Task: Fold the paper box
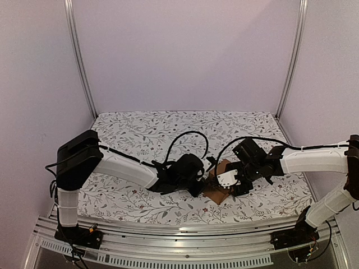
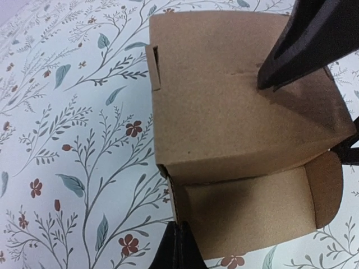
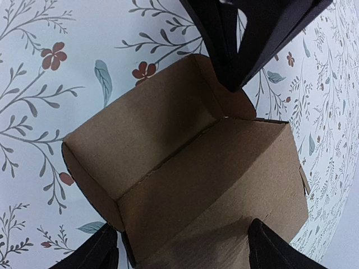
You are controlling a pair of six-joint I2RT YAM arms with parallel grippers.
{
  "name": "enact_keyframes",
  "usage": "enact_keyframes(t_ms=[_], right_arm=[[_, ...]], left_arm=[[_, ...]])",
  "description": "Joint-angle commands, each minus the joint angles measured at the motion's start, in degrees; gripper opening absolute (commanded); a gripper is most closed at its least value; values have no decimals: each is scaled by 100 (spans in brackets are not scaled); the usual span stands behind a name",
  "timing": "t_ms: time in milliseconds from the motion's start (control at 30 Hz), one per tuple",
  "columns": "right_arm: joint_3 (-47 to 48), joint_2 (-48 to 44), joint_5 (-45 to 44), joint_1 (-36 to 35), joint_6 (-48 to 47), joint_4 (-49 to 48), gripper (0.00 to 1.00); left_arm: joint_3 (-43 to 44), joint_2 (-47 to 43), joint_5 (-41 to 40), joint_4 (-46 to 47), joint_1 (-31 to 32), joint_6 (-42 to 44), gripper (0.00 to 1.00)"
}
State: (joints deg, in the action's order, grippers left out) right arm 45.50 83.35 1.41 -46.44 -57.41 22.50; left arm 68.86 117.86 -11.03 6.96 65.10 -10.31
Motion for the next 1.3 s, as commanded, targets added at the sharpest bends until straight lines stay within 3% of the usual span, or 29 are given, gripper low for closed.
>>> enact_keyframes(t_ms=[0, 433, 1267], right_arm=[[30, 168, 363, -36, 31, 438, 78], [1, 233, 481, -38, -95, 553, 76], [3, 361, 668, -38, -268, 718, 75]], left_arm=[[345, 130, 19, -72, 82, -7, 0], [532, 154, 81, -145, -64, -127, 0], [1457, 518, 951, -986, -383, -214, 0]])
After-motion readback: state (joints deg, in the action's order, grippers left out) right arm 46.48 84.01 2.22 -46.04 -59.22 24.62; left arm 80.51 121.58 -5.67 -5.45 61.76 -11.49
